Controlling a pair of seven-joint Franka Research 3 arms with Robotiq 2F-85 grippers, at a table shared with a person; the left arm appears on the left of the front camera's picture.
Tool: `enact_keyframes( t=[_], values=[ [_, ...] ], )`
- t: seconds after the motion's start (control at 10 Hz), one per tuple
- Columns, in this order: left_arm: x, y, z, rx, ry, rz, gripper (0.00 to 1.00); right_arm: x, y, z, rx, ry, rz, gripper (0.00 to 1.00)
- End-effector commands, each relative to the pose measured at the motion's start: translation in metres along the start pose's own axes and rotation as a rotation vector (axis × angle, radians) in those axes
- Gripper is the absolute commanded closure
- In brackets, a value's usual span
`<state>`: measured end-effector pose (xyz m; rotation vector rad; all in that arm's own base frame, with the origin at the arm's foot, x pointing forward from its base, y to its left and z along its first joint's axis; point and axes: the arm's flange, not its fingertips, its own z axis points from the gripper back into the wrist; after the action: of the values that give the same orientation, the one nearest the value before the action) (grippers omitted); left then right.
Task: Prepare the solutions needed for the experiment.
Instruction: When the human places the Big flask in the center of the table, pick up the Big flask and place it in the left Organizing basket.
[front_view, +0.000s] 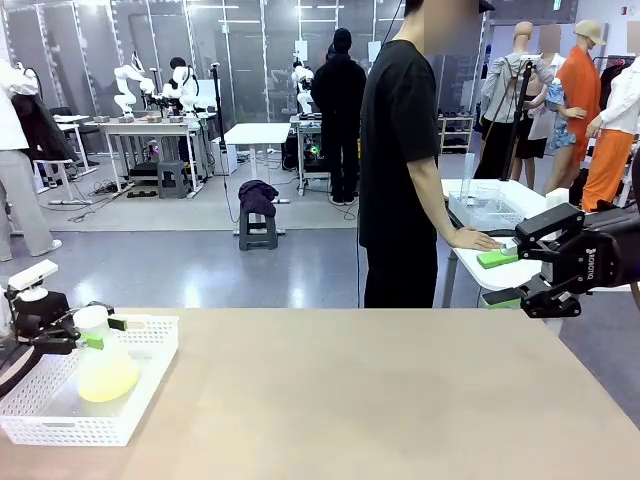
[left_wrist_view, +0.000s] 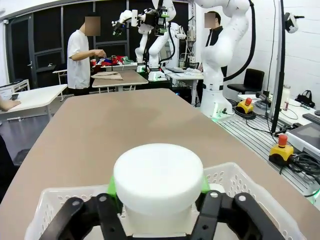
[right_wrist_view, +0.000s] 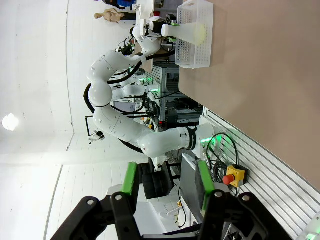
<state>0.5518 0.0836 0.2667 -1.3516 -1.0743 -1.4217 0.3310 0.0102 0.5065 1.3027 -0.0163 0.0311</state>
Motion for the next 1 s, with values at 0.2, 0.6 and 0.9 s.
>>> enact_keyframes(
  t=[0.2,0.6,0.9],
  values=[
    [0.0086,-0.0002,0.0088,-0.002,0.04,0.014,0.0,0.0013,0.0013,-0.0007,0.014,-0.003,0.012,0.42],
    [0.0055,-0.0006,0.0111,0.011,0.033,0.003,0.0,0.0013,0.0013,-0.0007,0.014,-0.003,0.012,0.42],
    [0.0055,-0.0006,0.0111,0.011,0.033,0.003,0.0,0.0013,0.0013,-0.0007,0.014,-0.003,0.012,0.42]
  ],
)
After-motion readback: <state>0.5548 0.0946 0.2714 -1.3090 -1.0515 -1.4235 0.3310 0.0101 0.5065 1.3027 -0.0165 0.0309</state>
